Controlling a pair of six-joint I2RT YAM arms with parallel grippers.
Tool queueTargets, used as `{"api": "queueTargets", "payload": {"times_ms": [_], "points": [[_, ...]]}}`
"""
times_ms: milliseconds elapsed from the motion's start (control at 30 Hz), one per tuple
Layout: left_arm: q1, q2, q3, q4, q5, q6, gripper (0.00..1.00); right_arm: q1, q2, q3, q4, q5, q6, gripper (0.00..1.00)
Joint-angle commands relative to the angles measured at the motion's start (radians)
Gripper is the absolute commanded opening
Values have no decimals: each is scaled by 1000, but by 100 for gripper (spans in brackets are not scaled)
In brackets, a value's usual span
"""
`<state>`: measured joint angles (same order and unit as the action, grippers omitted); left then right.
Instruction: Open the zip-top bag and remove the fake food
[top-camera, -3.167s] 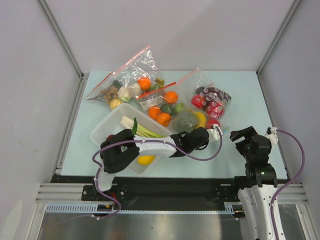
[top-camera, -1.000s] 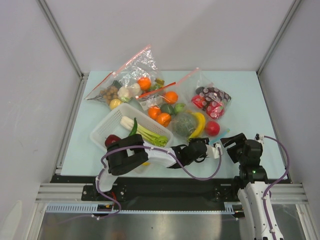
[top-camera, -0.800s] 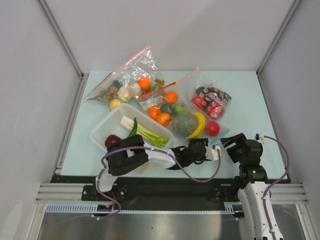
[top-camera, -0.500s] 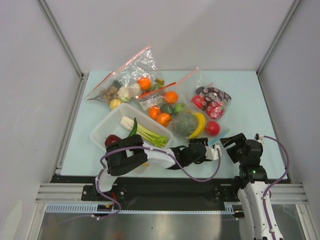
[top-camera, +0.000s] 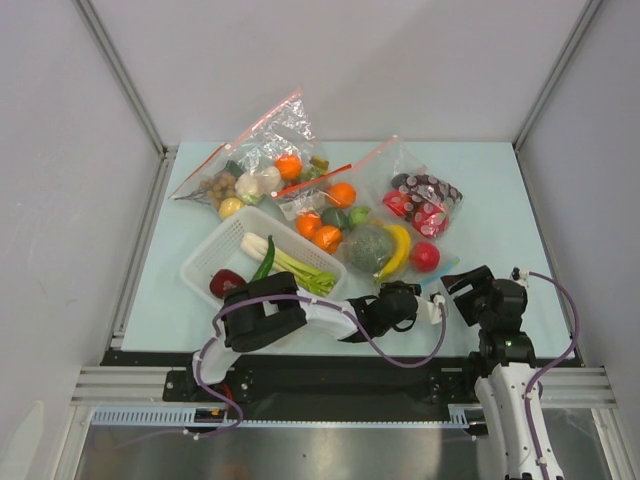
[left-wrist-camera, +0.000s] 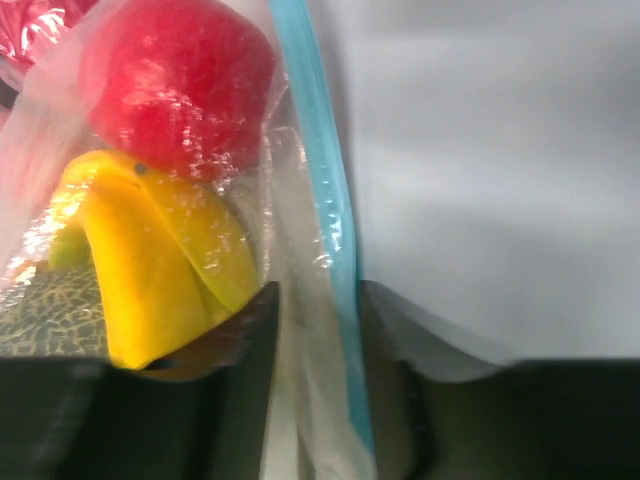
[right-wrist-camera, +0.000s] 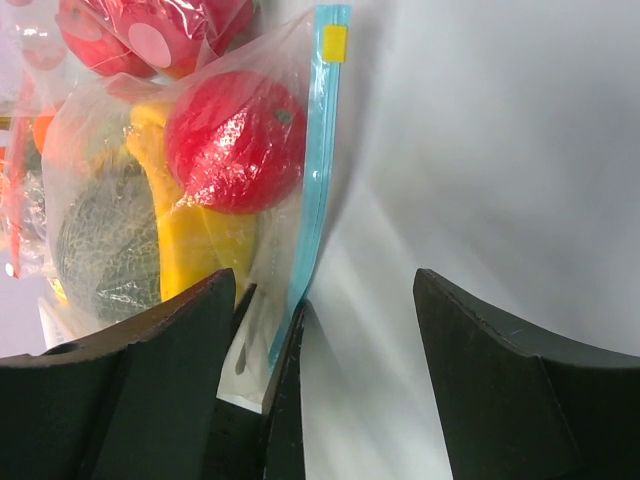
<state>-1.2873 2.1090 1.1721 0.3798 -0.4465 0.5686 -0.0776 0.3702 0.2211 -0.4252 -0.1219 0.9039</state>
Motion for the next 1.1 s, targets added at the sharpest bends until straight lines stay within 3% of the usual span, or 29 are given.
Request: {"api": "queueTargets", "payload": {"times_ms": [0, 67, 267, 467, 733, 933, 1067], "points": [[-12, 35, 18, 1, -41, 45, 38, -8, 3, 15, 39, -9, -16, 78], [-12, 42, 17, 2, -40, 45, 32, -11, 3, 15, 40, -9, -17, 78], [-12, 43, 15, 4, -31, 43, 1, -13, 4, 15, 45, -8, -17, 79], [22, -9, 35, -5, -28, -16, 0, -14, 6, 12, 49, -8, -30, 79], [112, -153, 57, -41, 126, -161, 0, -14, 53, -32, 131, -62, -37, 78], [135, -170, 54, -59, 153, -179, 0, -11, 128, -110, 288, -134, -5, 77], [138, -178, 46, -65, 172, -202, 1, 10, 177, -163, 514, -179, 32, 75]]}}
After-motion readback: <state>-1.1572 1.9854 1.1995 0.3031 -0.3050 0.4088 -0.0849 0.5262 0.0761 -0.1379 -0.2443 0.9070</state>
